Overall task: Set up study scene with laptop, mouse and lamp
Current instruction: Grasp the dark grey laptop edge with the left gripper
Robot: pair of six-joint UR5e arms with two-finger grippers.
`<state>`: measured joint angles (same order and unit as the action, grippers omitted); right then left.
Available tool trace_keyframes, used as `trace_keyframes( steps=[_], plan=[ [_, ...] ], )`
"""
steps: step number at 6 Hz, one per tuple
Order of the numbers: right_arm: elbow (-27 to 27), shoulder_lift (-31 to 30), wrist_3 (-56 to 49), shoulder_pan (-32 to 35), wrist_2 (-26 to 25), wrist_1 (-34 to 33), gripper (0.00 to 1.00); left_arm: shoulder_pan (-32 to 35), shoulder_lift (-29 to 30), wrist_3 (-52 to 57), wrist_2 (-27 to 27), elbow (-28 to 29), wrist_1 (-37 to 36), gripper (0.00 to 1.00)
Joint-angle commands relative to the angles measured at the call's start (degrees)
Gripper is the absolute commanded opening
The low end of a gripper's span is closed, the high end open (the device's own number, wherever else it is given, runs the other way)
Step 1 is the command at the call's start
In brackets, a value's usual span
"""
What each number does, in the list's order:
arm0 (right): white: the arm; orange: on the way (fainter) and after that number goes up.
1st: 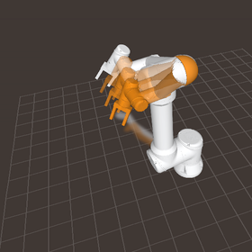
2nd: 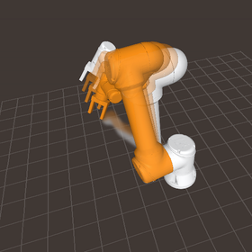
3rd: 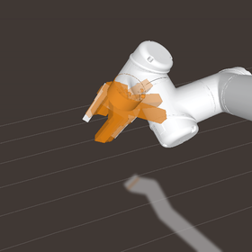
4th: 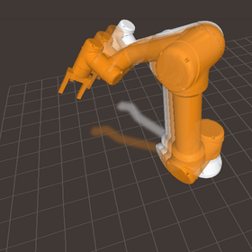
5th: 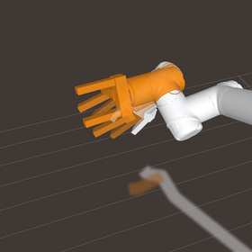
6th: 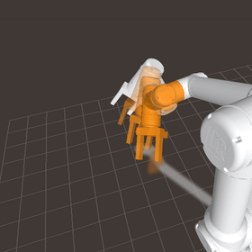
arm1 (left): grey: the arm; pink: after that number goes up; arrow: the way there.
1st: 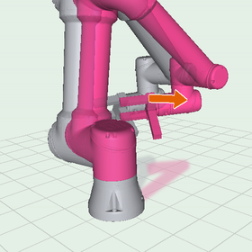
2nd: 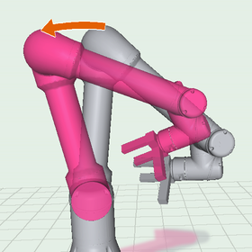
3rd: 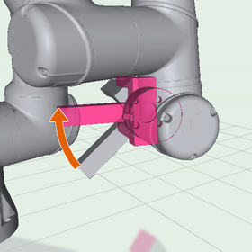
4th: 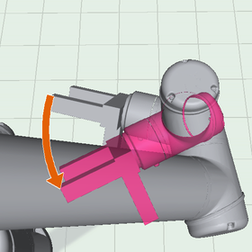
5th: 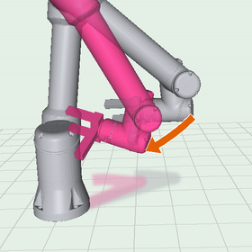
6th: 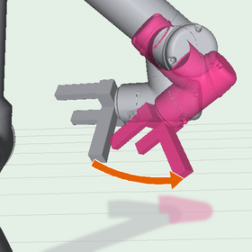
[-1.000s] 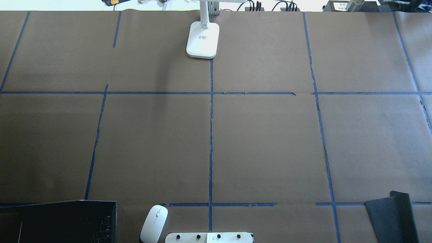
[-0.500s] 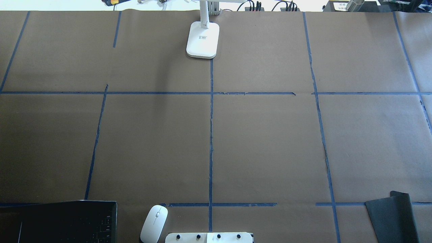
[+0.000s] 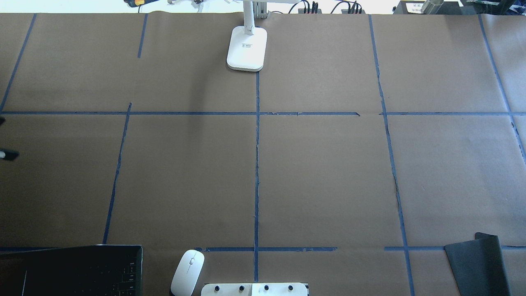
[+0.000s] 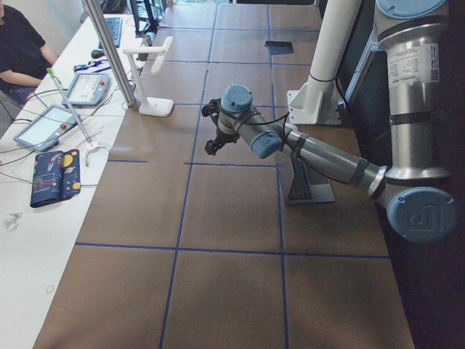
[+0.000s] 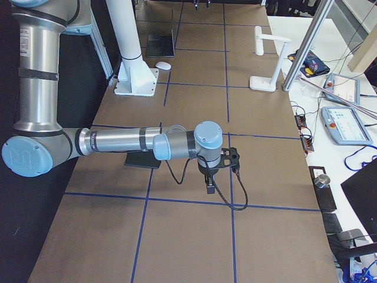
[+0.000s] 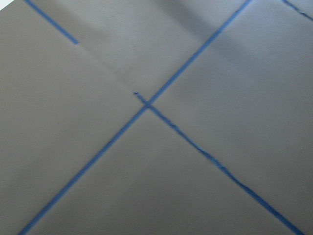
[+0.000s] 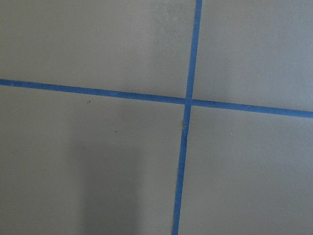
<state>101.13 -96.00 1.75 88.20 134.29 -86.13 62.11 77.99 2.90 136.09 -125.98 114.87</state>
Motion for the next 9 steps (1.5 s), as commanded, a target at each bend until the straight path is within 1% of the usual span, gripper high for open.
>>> trace_keyframes(
  steps=[1,2,3,5,6,8,9],
  plan=[
    [-0.1,-0.1,-0.1,0.0,-0.1,0.0,1.0,-10.7,-6.0,0.2,-0.4,-7.7,0.0,1.0],
    [-0.2,-0.1,-0.1,0.0,-0.2,0.0,1.0,-13.9,-7.0,0.3,-0.5,-8.7,0.0,0.99],
    [-0.2,0.0,-0.1,0.0,-0.2,0.0,1.0,-18.0,-8.1,0.5,-2.0,-9.3,0.1,0.99],
    [-0.3,-0.1,-0.1,0.0,-0.3,0.0,1.0,-25.1,-12.8,0.5,-6.2,-11.2,0.3,0.98],
    [-0.3,-0.2,-0.1,0.0,-0.3,0.0,1.0,-28.2,-13.9,0.5,-9.6,-11.2,0.3,0.98],
    [-0.3,-0.2,-0.1,0.0,-0.3,0.0,1.0,-29.4,-14.1,0.4,-10.2,-11.0,0.1,0.96],
    [-0.4,-0.2,-0.1,0.0,-0.3,0.0,1.0,-29.7,-14.0,0.4,-10.4,-10.5,-0.1,0.89]
  ],
)
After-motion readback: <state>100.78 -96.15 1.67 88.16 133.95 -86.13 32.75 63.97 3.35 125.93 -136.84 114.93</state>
